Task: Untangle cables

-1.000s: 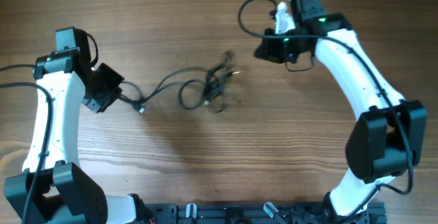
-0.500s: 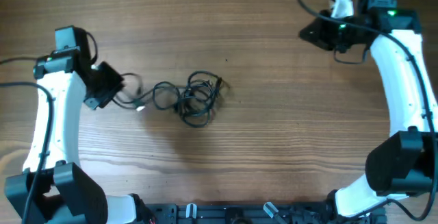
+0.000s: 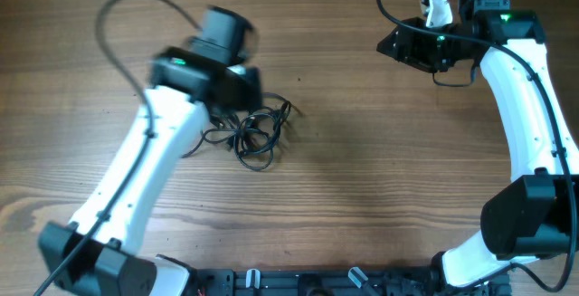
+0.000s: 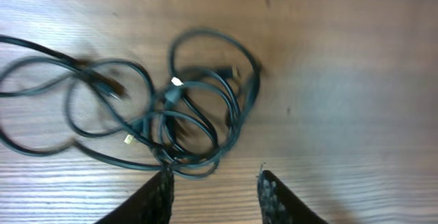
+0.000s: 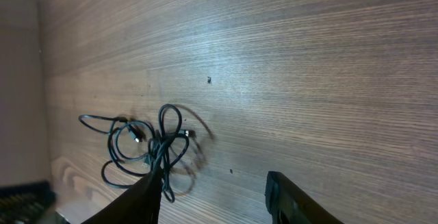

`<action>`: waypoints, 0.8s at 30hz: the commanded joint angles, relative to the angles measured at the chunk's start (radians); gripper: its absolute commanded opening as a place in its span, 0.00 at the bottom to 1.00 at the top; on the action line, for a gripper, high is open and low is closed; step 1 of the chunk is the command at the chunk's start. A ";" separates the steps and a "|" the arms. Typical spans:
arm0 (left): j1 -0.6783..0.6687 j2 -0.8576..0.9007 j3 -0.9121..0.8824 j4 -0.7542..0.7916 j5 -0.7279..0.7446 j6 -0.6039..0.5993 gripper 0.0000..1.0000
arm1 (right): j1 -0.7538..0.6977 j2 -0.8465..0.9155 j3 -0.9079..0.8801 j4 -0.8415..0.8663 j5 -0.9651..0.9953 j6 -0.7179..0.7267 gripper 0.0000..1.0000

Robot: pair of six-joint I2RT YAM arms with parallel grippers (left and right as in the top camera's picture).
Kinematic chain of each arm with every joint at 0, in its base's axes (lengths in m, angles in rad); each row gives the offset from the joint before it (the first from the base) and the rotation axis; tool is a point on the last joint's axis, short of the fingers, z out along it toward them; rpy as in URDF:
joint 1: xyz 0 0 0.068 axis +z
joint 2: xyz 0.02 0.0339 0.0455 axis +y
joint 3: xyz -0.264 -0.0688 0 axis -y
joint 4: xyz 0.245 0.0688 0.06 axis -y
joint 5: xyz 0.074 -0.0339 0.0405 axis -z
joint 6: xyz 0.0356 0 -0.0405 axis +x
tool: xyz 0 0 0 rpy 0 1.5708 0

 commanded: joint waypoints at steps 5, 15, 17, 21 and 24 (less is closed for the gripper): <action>-0.223 0.131 -0.192 0.070 -0.133 -0.121 0.38 | -0.002 -0.011 0.016 -0.009 0.021 -0.035 0.55; -0.235 0.166 -0.372 0.265 -0.282 -0.122 0.39 | -0.002 -0.009 0.016 -0.009 0.048 -0.034 0.56; -0.230 0.165 -0.372 0.262 -0.292 -0.129 0.37 | -0.002 -0.009 0.016 -0.008 0.051 -0.034 0.57; -0.230 0.166 -0.372 0.273 -0.300 -0.159 0.41 | -0.002 -0.008 0.016 -0.008 0.051 -0.035 0.59; -0.230 0.175 -0.389 0.318 -0.361 -0.159 0.49 | -0.002 -0.008 0.016 -0.010 0.051 -0.035 0.59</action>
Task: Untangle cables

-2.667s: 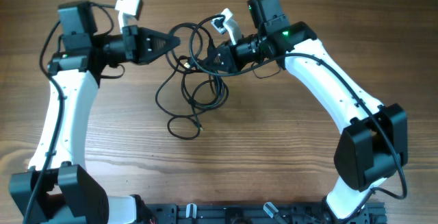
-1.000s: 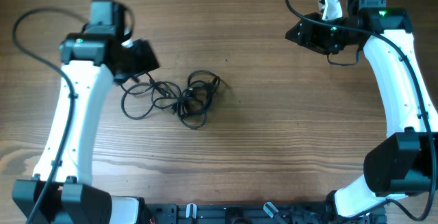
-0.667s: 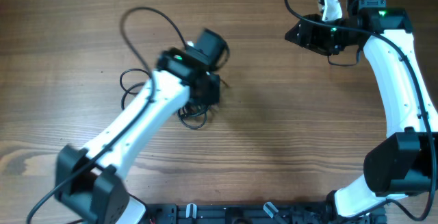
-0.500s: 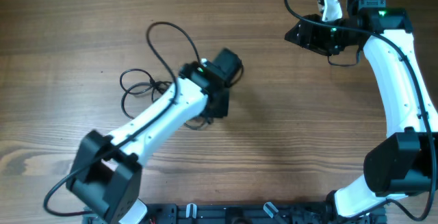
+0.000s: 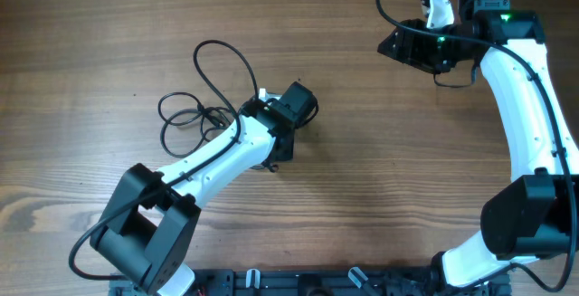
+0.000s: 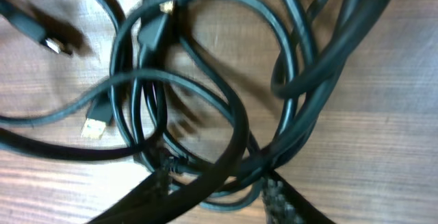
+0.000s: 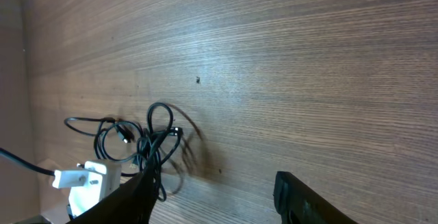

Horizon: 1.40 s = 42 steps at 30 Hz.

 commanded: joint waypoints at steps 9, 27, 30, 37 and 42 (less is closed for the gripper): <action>0.016 0.106 -0.042 0.104 -0.110 -0.021 0.30 | -0.002 -0.008 0.016 -0.009 0.013 -0.019 0.59; 0.018 0.213 -0.071 0.261 -0.094 0.127 0.40 | -0.002 -0.008 0.016 -0.015 0.013 -0.020 0.59; 0.018 0.212 -0.071 0.253 -0.082 0.126 0.06 | -0.002 -0.008 0.016 -0.015 0.013 -0.020 0.60; 0.046 0.036 0.075 0.040 0.080 0.124 0.04 | 0.001 -0.008 0.016 -0.015 0.012 -0.020 0.64; 0.171 -0.174 0.263 -0.024 0.663 0.244 0.04 | 0.032 -0.008 0.016 -0.012 0.002 -0.024 0.64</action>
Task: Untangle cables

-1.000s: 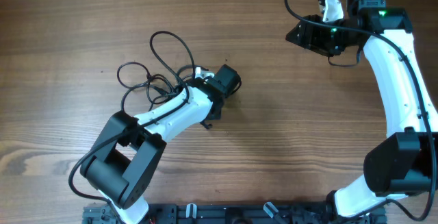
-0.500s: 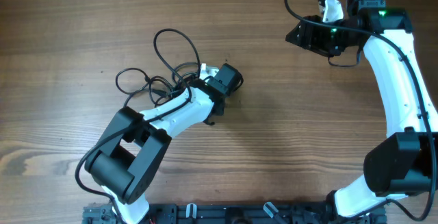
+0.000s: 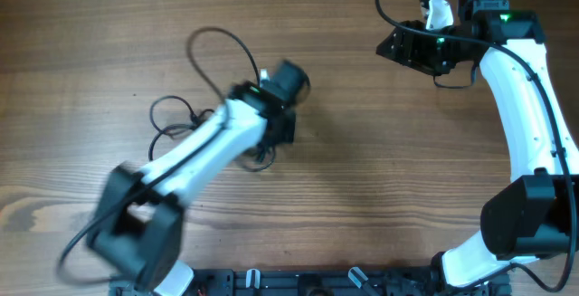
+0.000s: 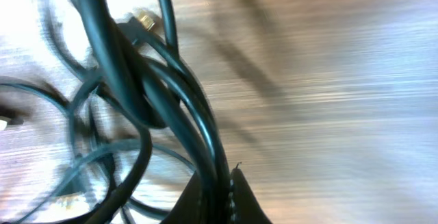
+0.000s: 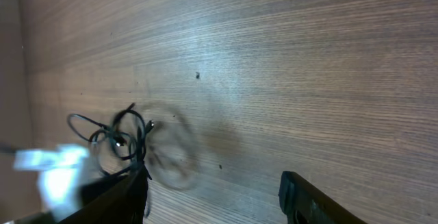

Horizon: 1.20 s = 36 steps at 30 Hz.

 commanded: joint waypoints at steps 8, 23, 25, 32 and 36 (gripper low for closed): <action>0.372 -0.246 0.217 0.113 1.158 0.024 0.04 | 0.064 -0.013 0.016 0.043 -0.456 -0.203 0.64; 0.419 -0.244 0.217 0.150 1.407 0.031 0.07 | 0.313 -0.069 0.016 0.247 -0.140 0.201 0.57; 0.419 -0.244 0.217 0.205 1.490 0.000 0.04 | 0.336 -0.058 0.016 0.259 -0.034 0.275 0.54; 0.420 -0.245 0.217 0.546 1.620 -0.401 0.04 | 0.321 0.017 0.015 0.277 0.044 0.378 0.22; 0.426 -0.245 0.217 0.721 1.620 -0.555 0.04 | 0.294 0.027 0.015 0.277 0.048 0.373 0.17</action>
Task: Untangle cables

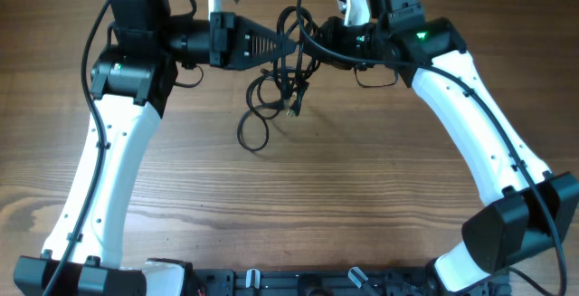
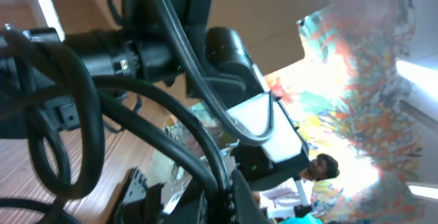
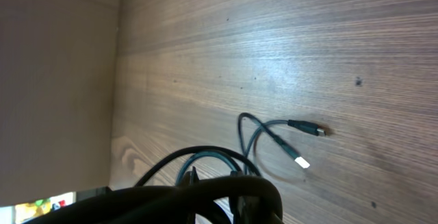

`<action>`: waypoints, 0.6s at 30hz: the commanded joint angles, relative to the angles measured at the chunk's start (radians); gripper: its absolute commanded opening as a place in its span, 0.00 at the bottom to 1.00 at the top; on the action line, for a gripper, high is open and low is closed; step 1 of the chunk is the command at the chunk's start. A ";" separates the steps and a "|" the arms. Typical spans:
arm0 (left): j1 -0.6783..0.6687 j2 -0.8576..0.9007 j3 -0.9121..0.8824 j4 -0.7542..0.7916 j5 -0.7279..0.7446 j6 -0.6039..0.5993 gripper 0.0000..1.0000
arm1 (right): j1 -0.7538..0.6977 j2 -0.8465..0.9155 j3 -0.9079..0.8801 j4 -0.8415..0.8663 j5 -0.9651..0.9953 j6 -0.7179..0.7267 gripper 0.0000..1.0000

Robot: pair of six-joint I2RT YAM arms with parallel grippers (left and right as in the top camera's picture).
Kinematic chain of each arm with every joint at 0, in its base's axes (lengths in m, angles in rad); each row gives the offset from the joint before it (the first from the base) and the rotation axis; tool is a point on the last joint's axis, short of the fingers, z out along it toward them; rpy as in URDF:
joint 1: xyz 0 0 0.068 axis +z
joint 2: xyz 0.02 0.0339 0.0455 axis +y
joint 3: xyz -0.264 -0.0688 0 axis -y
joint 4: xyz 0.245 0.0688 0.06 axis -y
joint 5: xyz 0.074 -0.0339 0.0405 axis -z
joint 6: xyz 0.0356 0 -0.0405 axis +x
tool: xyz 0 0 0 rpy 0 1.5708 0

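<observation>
The tangle of dark cables (image 1: 284,53) hangs in the air at the top centre of the overhead view, with loops trailing down to the table (image 1: 254,135). My left gripper (image 1: 274,44) points right and is shut on thick strands (image 2: 174,125), which run between its fingertips (image 2: 222,198). My right gripper (image 1: 313,42) points left, facing it, and its fingers (image 3: 194,177) are closed round a thick strand of the same bundle (image 3: 226,190). Below it, a loose end with a white plug (image 3: 299,161) lies on the wood.
The wooden table (image 1: 407,196) spreads below both arms. The arms' own black supply cables loop near the wrists at the top. A black rail (image 1: 298,282) runs along the front edge.
The left gripper was low over the table, shut on the tangle; now it is high at the top centre. The right gripper, open at the far right, has come across and shut on the bundle.
The left gripper hovered open over the tangle lying on the table. Then it was down with its fingers open round several strands, then shut on them. Meanwhile the right gripper stayed open at the far right. Now both hold the raised bundle between them.
</observation>
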 commanded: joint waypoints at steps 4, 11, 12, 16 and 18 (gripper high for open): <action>0.098 -0.022 0.018 0.241 0.099 -0.286 0.04 | -0.094 0.039 0.011 -0.040 0.137 -0.015 0.13; 0.355 -0.021 0.018 0.261 0.099 -0.312 0.04 | -0.227 0.039 0.011 -0.188 0.291 -0.146 0.04; 0.383 -0.021 0.018 0.261 0.099 -0.303 0.04 | -0.244 0.039 0.011 -0.201 0.291 -0.166 0.04; 0.425 -0.021 0.017 0.232 0.099 -0.199 0.04 | -0.280 0.039 0.011 -0.245 0.274 -0.256 0.04; 0.418 -0.021 0.006 0.191 0.099 -0.110 0.04 | -0.277 0.039 0.011 -0.256 0.173 -0.380 0.04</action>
